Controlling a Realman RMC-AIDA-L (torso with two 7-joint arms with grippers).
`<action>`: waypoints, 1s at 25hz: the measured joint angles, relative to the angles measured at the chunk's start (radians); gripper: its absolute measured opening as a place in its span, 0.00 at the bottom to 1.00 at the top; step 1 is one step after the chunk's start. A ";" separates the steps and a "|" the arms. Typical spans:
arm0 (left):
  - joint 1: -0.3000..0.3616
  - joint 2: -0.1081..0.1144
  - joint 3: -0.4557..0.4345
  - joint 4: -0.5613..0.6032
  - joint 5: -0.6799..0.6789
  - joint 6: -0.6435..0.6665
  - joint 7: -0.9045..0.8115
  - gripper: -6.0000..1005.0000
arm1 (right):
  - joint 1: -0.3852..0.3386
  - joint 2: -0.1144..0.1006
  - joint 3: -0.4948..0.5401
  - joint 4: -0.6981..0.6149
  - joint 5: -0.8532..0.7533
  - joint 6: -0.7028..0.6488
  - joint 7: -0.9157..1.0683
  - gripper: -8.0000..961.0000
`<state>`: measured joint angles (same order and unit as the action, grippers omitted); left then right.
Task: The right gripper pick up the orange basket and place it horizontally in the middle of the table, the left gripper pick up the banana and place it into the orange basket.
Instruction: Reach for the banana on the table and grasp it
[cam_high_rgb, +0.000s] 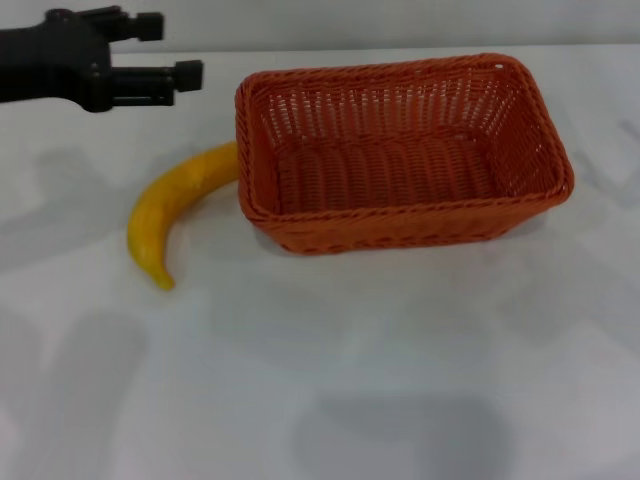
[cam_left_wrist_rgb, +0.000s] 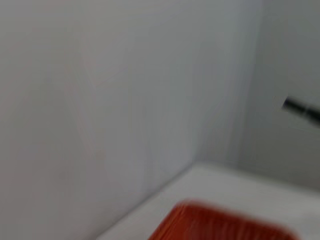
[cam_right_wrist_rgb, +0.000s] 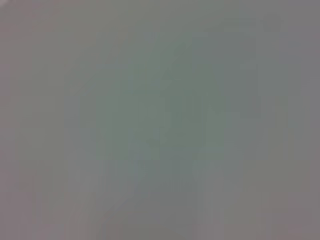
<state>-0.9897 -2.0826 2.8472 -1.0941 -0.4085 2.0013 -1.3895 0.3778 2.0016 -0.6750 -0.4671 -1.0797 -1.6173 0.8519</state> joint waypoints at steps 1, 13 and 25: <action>-0.017 0.000 0.000 -0.034 0.035 -0.006 -0.007 0.86 | 0.001 0.000 0.000 0.000 0.000 0.006 0.000 0.89; -0.169 0.000 0.002 -0.169 0.492 -0.273 -0.100 0.86 | 0.003 0.001 -0.003 0.004 -0.001 0.055 0.014 0.89; -0.176 -0.001 0.002 0.002 0.658 -0.458 -0.187 0.86 | 0.005 0.002 -0.009 0.021 -0.004 0.056 0.029 0.89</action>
<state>-1.1656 -2.0836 2.8488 -1.0918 0.2495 1.5431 -1.5766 0.3830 2.0032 -0.6843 -0.4463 -1.0836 -1.5614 0.8811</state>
